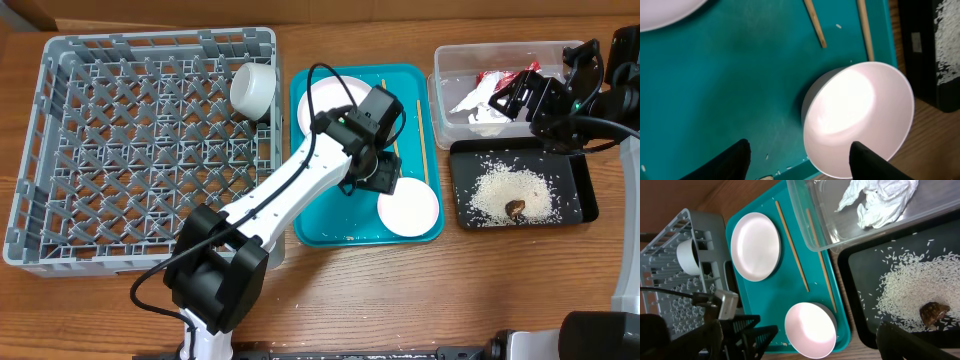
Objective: Sort waste into correct bins and load items into the dishwasher
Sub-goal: 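Move the left gripper to the pink-white bowl and grasp its rim, then carry the pink-white bowl into the dish rack with the left gripper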
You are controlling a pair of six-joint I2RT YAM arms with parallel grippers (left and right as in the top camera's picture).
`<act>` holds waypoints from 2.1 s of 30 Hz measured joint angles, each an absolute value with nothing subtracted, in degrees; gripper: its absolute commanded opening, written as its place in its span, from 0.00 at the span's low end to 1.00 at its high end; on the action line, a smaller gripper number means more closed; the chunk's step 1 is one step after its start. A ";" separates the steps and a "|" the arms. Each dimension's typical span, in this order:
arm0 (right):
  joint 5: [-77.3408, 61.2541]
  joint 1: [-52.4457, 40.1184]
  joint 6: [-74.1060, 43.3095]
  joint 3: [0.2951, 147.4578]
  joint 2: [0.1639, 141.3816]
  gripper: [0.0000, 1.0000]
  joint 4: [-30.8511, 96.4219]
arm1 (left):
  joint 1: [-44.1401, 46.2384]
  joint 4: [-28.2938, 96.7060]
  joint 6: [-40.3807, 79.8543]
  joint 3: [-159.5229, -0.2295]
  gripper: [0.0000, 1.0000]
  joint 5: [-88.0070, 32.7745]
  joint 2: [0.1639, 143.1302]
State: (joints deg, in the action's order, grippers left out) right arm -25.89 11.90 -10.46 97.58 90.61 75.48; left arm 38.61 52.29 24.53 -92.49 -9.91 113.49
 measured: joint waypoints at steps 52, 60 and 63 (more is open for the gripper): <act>-25.87 11.90 -10.46 97.58 90.61 1.00 75.44 | 40.16 46.50 28.58 -87.59 0.04 -9.02 119.17; -25.87 11.90 -10.46 97.58 90.61 1.00 75.48 | 40.14 55.20 27.73 -92.95 0.04 -8.78 119.17; -25.87 11.90 -10.48 97.58 90.61 1.00 75.46 | 40.10 59.46 26.76 -96.90 0.04 -8.49 119.17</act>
